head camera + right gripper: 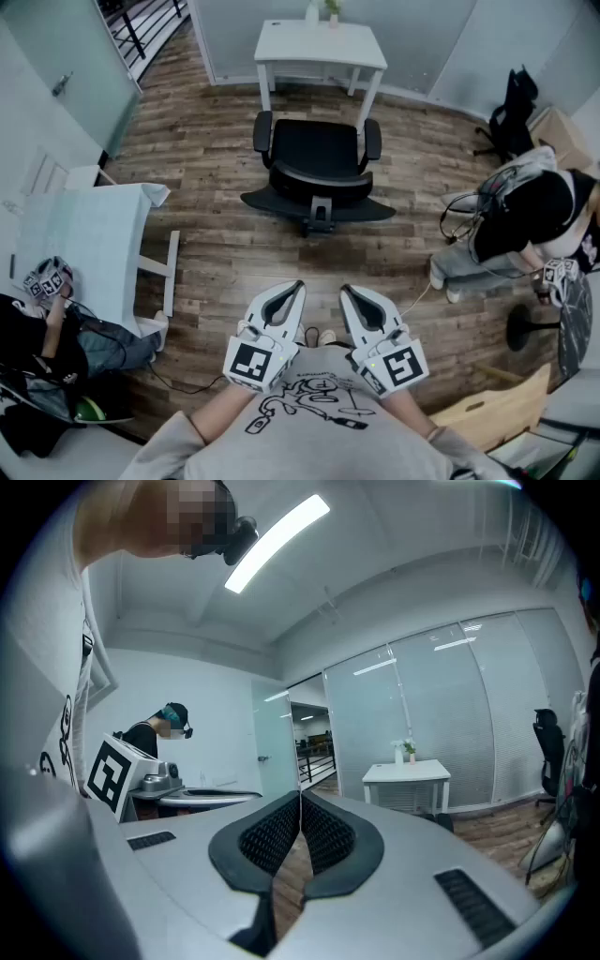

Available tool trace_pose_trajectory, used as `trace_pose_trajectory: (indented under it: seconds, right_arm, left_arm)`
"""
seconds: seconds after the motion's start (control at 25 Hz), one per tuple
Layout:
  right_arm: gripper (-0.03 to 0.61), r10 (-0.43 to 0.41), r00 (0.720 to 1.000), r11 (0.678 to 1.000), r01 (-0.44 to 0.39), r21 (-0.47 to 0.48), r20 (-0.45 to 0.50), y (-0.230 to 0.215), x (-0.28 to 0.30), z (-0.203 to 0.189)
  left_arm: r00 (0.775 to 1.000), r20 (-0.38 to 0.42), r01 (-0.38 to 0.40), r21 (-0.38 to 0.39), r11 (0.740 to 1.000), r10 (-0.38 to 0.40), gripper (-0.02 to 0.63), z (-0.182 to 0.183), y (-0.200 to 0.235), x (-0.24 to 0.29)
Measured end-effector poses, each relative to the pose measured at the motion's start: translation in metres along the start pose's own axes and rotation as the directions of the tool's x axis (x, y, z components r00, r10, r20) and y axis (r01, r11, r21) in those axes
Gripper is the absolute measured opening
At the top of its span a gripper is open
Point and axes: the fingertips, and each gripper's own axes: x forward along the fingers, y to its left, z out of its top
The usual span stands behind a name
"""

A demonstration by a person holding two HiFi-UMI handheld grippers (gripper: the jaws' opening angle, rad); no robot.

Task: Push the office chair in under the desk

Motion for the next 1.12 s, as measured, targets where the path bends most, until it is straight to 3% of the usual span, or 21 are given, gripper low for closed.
trace_pose_trajectory:
  seconds: [0.24, 0.44, 0.72, 1.12]
  right_arm:
    - [0.037, 0.000, 1.000, 1.000, 0.000, -0.004, -0.013, -0.001, 0.005, -0.006]
    - [0.040, -0.006, 1.000, 0.997, 0.007, -0.078, 0.017, 0.007, 0.011, -0.002]
    - [0.040, -0.023, 1.000, 0.998, 0.024, -0.056, 0.009, 0.012, 0.018, -0.004]
    - [0.040, -0.033, 0.999, 0.994, 0.037, -0.102, 0.033, 0.013, 0.033, 0.000]
  left_arm:
    - [1.000, -0.006, 0.003, -0.007, 1.000, -0.003, 0.003, -0.005, 0.005, 0.002]
    - [1.000, -0.009, 0.014, -0.006, 1.000, -0.014, 0.003, -0.005, 0.010, 0.001]
    - [1.000, -0.020, 0.019, 0.000, 1.000, -0.019, 0.003, -0.006, 0.019, -0.005]
    - [1.000, -0.030, 0.004, 0.004, 1.000, -0.004, 0.003, -0.009, 0.033, -0.007]
